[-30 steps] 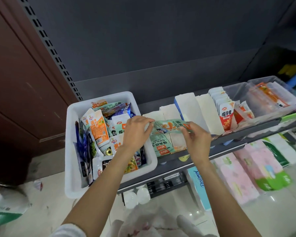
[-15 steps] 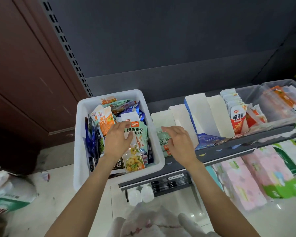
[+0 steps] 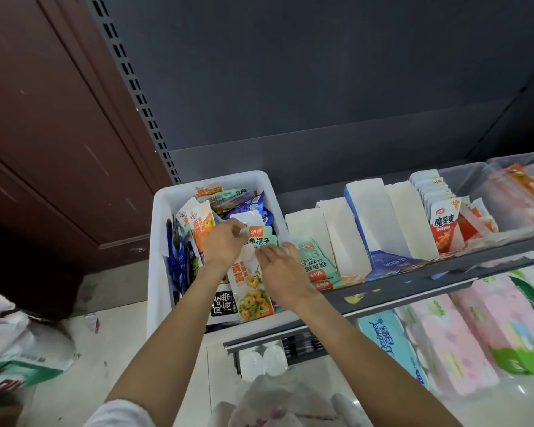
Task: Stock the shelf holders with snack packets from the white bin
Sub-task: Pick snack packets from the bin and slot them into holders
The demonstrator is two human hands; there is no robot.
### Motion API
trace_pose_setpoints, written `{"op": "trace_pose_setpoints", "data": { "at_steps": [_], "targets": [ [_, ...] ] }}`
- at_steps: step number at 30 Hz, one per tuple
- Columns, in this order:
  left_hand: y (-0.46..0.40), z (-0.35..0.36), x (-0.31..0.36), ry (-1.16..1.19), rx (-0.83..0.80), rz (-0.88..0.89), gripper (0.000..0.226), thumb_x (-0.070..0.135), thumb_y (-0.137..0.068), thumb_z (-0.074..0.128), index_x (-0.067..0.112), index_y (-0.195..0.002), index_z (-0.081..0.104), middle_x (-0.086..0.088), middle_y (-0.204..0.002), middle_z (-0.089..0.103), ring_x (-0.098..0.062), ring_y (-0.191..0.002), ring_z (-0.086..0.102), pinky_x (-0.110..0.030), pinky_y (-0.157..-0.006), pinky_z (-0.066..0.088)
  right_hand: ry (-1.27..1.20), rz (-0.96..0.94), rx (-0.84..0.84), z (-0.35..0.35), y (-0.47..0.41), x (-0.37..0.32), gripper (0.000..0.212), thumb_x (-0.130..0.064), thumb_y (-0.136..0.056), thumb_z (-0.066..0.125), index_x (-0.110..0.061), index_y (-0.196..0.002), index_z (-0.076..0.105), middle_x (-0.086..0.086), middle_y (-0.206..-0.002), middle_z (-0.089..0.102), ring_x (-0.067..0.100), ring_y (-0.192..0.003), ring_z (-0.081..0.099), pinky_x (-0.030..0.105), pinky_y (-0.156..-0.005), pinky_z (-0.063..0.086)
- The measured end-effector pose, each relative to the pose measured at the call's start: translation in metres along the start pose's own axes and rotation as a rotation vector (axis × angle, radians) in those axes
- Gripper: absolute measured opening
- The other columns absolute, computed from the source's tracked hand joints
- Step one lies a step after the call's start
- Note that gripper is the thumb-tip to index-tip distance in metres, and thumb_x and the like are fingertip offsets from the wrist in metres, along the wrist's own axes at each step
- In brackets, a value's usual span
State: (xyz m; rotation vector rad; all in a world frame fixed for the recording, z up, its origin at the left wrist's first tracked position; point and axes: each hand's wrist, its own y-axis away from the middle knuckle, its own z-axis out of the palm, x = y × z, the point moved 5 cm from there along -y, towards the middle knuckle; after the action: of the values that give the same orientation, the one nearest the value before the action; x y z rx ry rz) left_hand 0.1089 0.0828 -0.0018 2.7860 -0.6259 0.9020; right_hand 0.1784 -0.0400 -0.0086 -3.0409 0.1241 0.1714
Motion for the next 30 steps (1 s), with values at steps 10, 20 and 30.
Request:
{"op": "trace_pose_setpoints", "data": {
  "at_steps": [10, 20, 30],
  "targets": [
    [0.046, -0.079, 0.092, 0.494, 0.058, 0.510, 0.007, 0.018, -0.083, 0.071, 0.021, -0.089, 0.071, 0.013, -0.087, 0.070, -0.005, -0.081, 0.065, -0.019, -0.076, 0.050, -0.724, 0.218, 0.395, -0.117, 0.018, 0.061, 0.071, -0.025, -0.079, 0.075, -0.045, -0.134, 0.034, -0.009, -0.136, 0.047, 0.006, -0.119, 0.048, 0.023, -0.089, 0.046],
    [0.061, 0.013, 0.093, -0.137, -0.081, 0.334, 0.060, 0.048, -0.086, 0.060, 0.028, -0.138, 0.038, 0.004, -0.136, 0.048, -0.017, -0.126, 0.041, -0.035, -0.105, 0.029, -0.926, 0.650, 0.600, -0.098, 0.095, 0.147, 0.007, -0.014, -0.087, 0.066, -0.012, -0.093, 0.062, 0.000, -0.091, 0.069, -0.001, -0.073, 0.067, 0.028, -0.066, 0.059],
    [0.064, 0.045, 0.058, -0.200, -0.177, 0.348, 0.063, 0.050, -0.087, 0.054, 0.024, -0.142, 0.035, 0.006, -0.146, 0.036, -0.015, -0.136, 0.025, -0.035, -0.111, 0.022, -0.277, 0.262, 0.369, -0.035, 0.062, 0.112, 0.034, 0.006, -0.077, 0.065, -0.016, -0.102, 0.072, 0.002, -0.101, 0.071, 0.028, -0.097, 0.063, 0.042, -0.079, 0.054]
  ]
}}
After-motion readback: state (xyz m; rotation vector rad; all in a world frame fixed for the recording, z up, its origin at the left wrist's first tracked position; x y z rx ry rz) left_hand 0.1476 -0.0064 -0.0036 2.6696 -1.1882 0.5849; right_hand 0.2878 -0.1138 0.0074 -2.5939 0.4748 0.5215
